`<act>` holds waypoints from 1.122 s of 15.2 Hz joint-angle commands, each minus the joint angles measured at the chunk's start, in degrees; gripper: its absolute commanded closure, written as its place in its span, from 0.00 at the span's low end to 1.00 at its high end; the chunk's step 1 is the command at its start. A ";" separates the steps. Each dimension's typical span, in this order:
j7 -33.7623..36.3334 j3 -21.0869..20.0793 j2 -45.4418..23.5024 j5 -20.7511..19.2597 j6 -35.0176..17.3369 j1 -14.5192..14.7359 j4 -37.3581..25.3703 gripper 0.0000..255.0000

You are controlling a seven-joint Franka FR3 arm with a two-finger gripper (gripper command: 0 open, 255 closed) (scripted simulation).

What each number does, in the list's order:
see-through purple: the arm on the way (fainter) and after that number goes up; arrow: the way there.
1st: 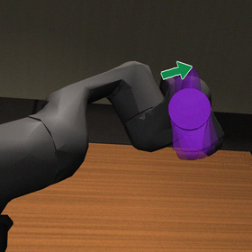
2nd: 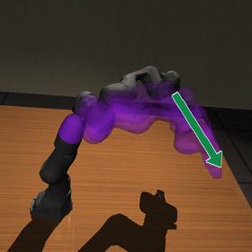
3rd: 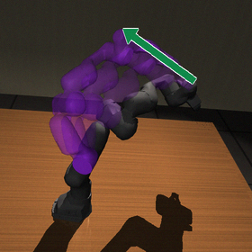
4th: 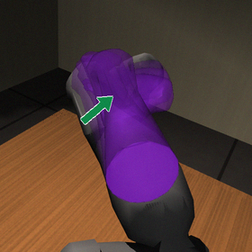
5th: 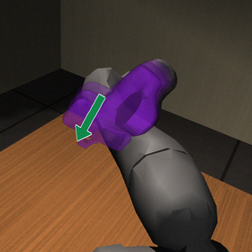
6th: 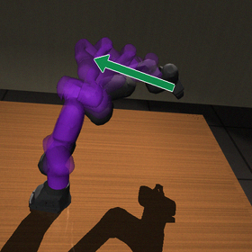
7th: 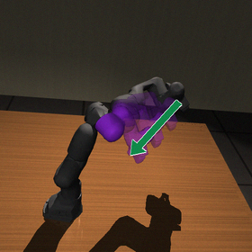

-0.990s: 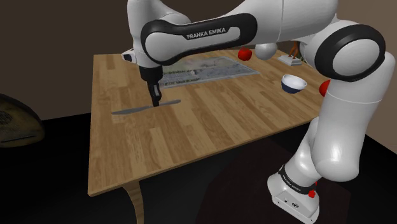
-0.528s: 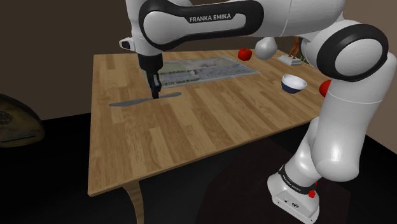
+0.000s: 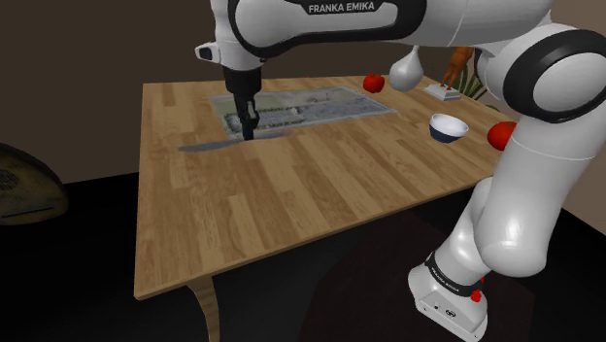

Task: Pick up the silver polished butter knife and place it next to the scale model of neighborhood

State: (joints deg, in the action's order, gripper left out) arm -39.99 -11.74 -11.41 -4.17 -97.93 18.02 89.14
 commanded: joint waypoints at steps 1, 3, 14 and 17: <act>-1.96 0.65 3.56 0.74 -1.27 -1.37 4.70 1.00; -4.12 1.50 7.31 1.43 -2.44 -2.67 9.46 1.00; -16.81 8.27 24.51 2.50 -5.53 -8.35 29.17 1.00; -20.37 10.60 28.32 1.92 -5.70 -9.79 33.02 1.00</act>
State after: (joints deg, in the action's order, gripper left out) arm -58.92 -2.03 15.50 -2.02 -103.59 8.79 120.76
